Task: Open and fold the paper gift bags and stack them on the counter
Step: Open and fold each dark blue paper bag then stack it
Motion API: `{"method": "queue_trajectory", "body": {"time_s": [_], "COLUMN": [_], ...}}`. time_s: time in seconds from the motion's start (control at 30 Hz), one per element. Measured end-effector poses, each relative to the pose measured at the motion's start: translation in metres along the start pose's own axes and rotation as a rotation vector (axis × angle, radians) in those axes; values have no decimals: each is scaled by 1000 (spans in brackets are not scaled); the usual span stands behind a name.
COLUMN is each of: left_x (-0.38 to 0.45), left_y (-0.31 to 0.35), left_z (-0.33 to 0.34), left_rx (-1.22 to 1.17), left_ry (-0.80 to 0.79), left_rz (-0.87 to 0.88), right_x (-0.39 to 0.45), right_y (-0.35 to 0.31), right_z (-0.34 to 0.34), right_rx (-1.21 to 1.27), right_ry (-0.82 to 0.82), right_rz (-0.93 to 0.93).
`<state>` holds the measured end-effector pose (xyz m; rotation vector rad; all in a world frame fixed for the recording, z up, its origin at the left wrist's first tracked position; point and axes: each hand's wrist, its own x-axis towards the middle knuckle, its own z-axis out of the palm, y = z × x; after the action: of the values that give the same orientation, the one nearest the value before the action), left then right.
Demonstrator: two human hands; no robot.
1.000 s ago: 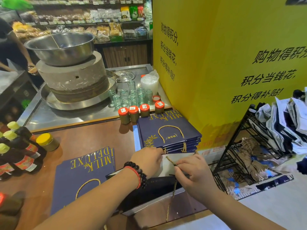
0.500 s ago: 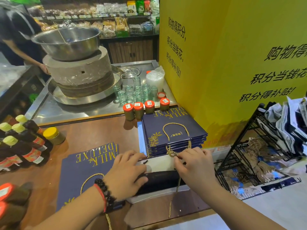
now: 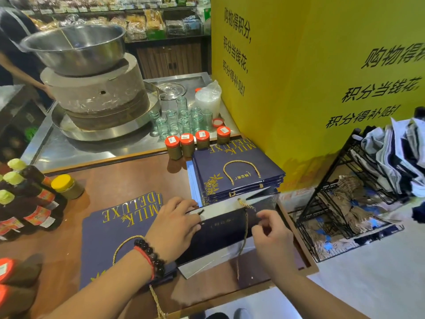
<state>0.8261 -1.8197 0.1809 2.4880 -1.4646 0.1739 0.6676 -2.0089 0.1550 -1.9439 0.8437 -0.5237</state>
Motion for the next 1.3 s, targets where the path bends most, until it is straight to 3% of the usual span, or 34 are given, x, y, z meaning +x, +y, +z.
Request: {"method": "queue_trajectory", "body": {"time_s": [0.1,0.27,0.37,0.47,0.57,0.83,1.17,1.3], "left_x": [-1,-5,-6,-7,-7,-8,-9,-11], "left_y": [0,2,3,3,2,4,11,14], "left_z": [1,1,1,2,6,7,4,5], "left_rx": [14,14,24,14,-7,24,29,40], "left_ry": [-1,27,44,53,76,64,59,70], "left_rz": [21,35,46,51,45,24,-34,-31], "right_x": [8,1,-9,-18,-32,-59,-62,-55], "right_y": [7,36,71,111,144,184,189,163], "right_z": [12,31,37,34,24,-7,-11,4], "right_rx": [-50,-127,-156,-277,-321,-508,-420,-179], "right_ry": [-99,-248,-262,-274,-205,-218,-321,-296], "right_rz": [151,138,185,356,417,576,777,782]}}
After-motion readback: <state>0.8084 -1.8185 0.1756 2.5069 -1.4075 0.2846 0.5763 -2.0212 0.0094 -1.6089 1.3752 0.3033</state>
